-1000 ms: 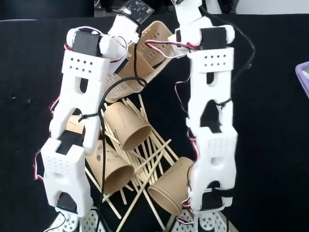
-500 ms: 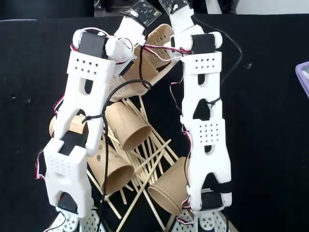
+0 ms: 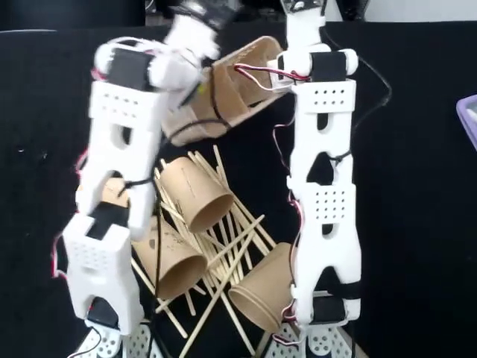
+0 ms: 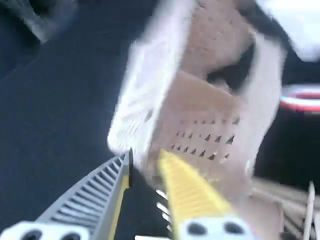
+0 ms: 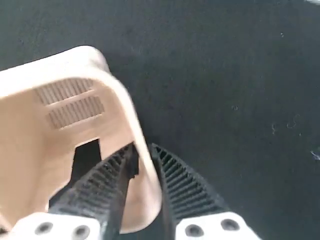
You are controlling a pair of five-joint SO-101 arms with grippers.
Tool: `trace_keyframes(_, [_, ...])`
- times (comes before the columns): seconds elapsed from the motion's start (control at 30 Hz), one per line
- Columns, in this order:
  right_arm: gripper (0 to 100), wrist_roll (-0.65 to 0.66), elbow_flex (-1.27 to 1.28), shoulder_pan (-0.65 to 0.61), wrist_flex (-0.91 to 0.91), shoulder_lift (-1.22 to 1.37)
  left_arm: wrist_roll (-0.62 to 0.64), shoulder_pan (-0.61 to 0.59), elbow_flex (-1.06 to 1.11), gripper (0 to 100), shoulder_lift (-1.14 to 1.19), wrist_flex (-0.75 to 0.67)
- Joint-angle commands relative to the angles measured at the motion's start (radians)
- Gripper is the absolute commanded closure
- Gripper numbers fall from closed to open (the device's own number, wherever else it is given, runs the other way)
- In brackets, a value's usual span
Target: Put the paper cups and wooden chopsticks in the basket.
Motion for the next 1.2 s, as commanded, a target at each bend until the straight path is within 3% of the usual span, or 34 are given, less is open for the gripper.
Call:
trace_keyframes(0.0, [98.8,-0.06,-0.045,0.011,0.034,-0.077,0.209,-0.059,-0.127,78,-0.04,0.043])
trace_keyframes(0.1, [98.8,-0.091,-0.039,0.009,0.034,-0.085,0.282,-0.091,-0.119,78,-0.068,0.043])
trace_keyframes(0.4, [98.8,-0.098,-0.005,-0.044,0.038,-0.153,0.29,-0.107,0.179,78,-0.152,0.038])
trace_keyframes(0.67, [98.8,-0.098,0.317,-0.077,0.035,-0.389,0.402,-0.108,0.214,78,-0.186,-0.006])
trace_keyframes(0.87, [98.8,-0.097,0.41,-0.101,0.034,-0.427,0.497,-0.114,0.257,78,-0.112,-0.163])
trace_keyframes(1.17, [98.8,-0.087,0.404,-0.098,0.028,-0.377,0.499,-0.163,0.252,78,0.02,-0.307])
